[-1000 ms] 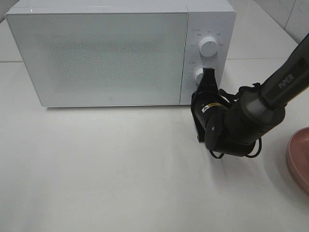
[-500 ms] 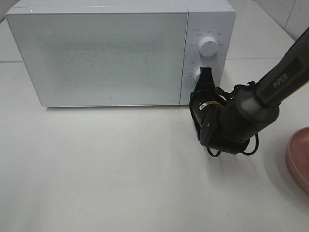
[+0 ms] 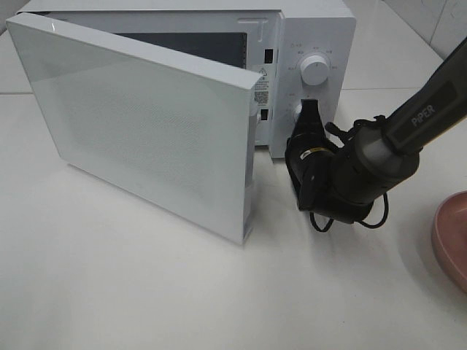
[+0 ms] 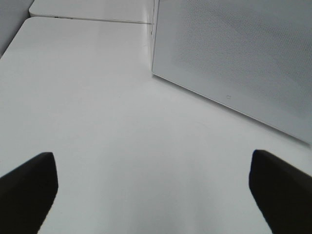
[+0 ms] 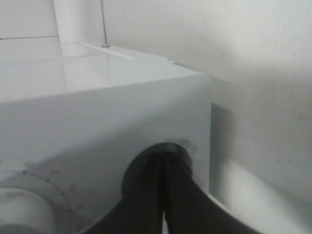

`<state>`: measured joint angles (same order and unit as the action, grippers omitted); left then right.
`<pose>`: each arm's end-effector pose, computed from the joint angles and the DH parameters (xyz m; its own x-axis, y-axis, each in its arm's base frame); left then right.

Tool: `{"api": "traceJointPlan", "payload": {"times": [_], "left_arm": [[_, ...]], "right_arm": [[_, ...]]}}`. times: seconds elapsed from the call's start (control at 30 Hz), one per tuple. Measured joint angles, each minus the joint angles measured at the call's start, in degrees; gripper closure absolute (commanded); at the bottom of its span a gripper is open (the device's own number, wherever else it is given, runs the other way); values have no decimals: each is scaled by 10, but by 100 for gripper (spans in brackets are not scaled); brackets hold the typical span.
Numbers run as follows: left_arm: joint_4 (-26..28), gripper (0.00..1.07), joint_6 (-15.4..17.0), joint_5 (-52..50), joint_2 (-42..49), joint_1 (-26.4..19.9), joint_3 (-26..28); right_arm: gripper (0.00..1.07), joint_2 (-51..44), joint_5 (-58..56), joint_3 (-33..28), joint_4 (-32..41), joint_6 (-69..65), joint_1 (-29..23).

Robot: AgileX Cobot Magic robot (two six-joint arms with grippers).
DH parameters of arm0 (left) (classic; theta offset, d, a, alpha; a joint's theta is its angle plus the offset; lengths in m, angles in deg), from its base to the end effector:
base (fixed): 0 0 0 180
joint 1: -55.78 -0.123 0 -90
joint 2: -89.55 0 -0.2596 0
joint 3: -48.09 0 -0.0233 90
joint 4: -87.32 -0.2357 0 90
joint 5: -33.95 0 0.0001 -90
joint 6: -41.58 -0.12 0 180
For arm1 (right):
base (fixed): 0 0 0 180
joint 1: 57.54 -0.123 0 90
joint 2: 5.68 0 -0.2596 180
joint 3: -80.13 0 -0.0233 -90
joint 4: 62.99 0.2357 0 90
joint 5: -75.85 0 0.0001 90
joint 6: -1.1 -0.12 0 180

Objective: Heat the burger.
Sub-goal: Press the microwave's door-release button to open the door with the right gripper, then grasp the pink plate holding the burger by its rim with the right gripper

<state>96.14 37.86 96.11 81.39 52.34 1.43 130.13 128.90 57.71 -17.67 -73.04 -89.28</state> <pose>0.0293 -0.0145 0.2612 -0.4489 -0.0343 -0.8929 0.0581 0.9960 -0.0675 0.3629 0.1444 0.0516 0.1006 0.9949 0.0080 0.3473 -0.0427 0.9368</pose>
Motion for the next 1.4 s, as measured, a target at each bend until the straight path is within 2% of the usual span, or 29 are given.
{"api": "traceJointPlan", "payload": {"times": [0.53, 0.83, 1.27, 1.4], "left_arm": [[0, 7, 0, 0, 0, 0, 0], [0, 7, 0, 0, 0, 0, 0], [0, 7, 0, 0, 0, 0, 0], [0, 7, 0, 0, 0, 0, 0]], "right_arm": [[107, -34, -25, -31, -47, 9, 17], [107, -76, -80, -59, -53, 74, 24], [107, -169, -206, -100, -53, 311, 26], [107, -222, -286, -104, -53, 438, 26]]}}
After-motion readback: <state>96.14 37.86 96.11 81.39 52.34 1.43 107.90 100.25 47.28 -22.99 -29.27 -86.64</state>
